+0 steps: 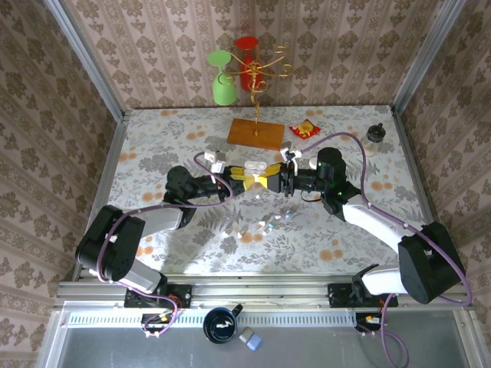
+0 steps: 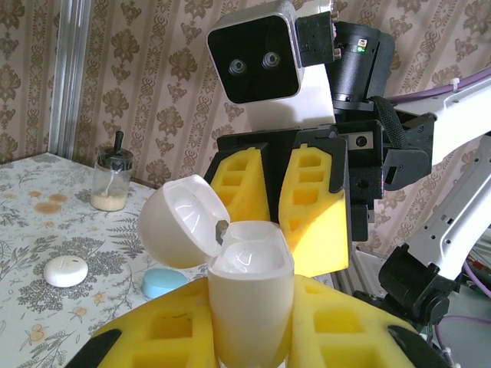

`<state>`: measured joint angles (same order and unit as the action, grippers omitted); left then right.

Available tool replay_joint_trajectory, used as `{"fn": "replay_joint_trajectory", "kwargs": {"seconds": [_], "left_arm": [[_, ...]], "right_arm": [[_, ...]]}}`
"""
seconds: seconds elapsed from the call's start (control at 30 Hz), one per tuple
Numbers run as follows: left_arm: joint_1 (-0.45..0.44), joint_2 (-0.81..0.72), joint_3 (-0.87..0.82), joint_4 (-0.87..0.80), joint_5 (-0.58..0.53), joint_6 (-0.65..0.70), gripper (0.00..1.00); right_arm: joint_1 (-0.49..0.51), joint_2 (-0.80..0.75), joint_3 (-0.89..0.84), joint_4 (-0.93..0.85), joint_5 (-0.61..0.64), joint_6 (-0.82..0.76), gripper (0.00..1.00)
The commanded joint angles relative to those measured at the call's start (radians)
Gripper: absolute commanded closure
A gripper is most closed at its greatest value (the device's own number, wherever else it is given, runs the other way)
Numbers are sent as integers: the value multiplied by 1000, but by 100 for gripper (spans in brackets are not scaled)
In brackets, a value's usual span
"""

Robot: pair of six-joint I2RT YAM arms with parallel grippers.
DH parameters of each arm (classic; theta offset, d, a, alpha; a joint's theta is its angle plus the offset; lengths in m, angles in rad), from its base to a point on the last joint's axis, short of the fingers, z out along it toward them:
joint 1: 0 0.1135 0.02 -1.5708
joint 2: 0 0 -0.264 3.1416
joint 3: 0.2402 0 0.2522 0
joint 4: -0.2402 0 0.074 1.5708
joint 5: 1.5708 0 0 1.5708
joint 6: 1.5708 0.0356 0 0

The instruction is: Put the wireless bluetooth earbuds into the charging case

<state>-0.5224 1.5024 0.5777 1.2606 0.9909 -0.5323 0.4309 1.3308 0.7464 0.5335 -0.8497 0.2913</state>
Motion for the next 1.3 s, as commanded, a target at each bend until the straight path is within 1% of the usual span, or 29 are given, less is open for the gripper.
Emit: {"fn": "replay_joint_trajectory", "kwargs": {"seconds": [0.0,0.07,0.23,0.3,0.4,0.47,0.5,0.53,0.6,0.77,0.93,1.0,1.07,1.1,1.27], "left_arm": [[-11,3,30,33,-3,-1,87],[-11,6,28,33,-15,-15,80],[-14,24,37,33,0,-28,75],[-16,32,42,32,11,-31,70],[-19,41,48,32,26,-32,67],[-21,45,50,31,33,-34,67],[-21,48,50,31,37,-33,68],[-21,49,50,31,41,-32,72],[-22,53,49,30,53,-28,73],[-21,53,42,32,83,0,70],[-21,60,43,31,99,13,64],[-20,63,45,30,98,13,65],[-21,63,45,31,91,15,70],[-21,62,46,32,90,14,70],[-21,62,51,31,99,12,67]], "right_arm": [[6,-39,12,-10,0,-22,86],[6,-50,11,-32,1,-44,87],[6,-66,22,-104,10,-101,89],[6,-70,30,-137,17,-122,91],[8,-74,34,-156,17,-133,91],[9,-77,38,-169,16,-142,92],[9,-78,40,-173,18,-144,92],[9,-78,43,-180,20,-147,93],[10,-79,48,-197,20,-154,93],[9,-96,72,-278,34,-203,94],[10,-101,80,-291,28,-210,94],[9,-101,79,-282,27,-208,94],[10,-98,82,-290,22,-210,94],[11,-97,82,-293,19,-213,94],[17,-89,87,-326,9,-233,94]]}}
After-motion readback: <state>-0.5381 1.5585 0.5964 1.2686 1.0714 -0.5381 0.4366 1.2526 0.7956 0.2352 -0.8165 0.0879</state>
